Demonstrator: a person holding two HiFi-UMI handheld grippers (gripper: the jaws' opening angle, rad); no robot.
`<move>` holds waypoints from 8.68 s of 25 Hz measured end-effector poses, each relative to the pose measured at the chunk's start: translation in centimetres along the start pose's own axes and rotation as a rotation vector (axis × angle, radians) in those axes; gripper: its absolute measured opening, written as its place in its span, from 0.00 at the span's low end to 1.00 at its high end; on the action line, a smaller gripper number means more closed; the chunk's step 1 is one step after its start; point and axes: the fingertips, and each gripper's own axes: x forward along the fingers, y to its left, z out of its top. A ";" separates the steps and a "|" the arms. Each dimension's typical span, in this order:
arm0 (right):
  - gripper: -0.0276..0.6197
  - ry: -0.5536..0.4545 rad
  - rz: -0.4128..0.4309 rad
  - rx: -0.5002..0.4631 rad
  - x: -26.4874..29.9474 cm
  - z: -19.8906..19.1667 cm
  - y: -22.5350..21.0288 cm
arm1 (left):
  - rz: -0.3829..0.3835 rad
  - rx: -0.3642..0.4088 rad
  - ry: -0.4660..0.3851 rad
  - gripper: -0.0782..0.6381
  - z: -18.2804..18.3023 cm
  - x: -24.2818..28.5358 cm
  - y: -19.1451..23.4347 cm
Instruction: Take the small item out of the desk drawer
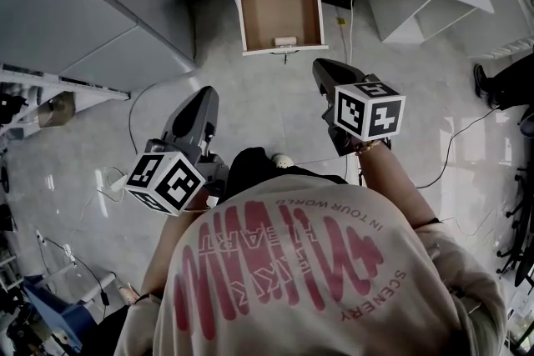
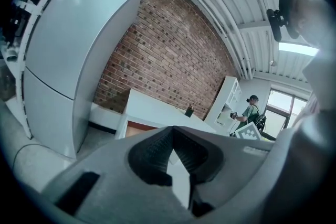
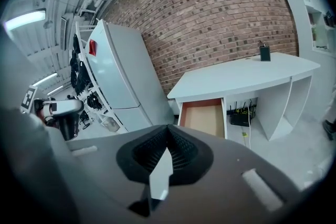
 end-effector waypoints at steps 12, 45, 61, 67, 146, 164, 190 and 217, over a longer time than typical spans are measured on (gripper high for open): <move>0.16 0.064 0.007 0.057 2.8 -2.3 -1.0 | -0.026 -0.011 0.052 0.12 0.0 3.1 0.8; 0.34 0.305 -0.173 0.176 19.4 -2.2 -11.3 | -0.073 -0.136 0.241 0.12 0.4 19.3 14.9; 0.36 0.484 -0.194 0.125 27.4 -3.9 -13.4 | -0.040 -0.203 0.295 0.12 0.7 22.0 21.4; 0.36 0.564 -0.240 0.093 29.2 -5.1 -15.0 | -0.010 -0.201 0.285 0.12 2.7 22.4 23.9; 0.39 1.168 0.303 -0.888 42.2 -18.4 -21.4 | 0.656 -0.634 -0.042 0.12 -10.1 15.0 26.8; 0.32 1.170 0.338 -0.966 41.8 -18.7 -21.0 | 0.647 -0.647 -0.043 0.12 -9.6 15.5 27.6; 0.24 1.240 0.394 -0.961 41.9 -19.2 -19.9 | 0.718 -0.678 -0.084 0.12 -9.2 13.6 25.9; 0.24 1.156 0.264 -0.992 42.0 -18.5 -21.2 | 0.653 -0.667 -0.053 0.12 -12.7 11.6 24.8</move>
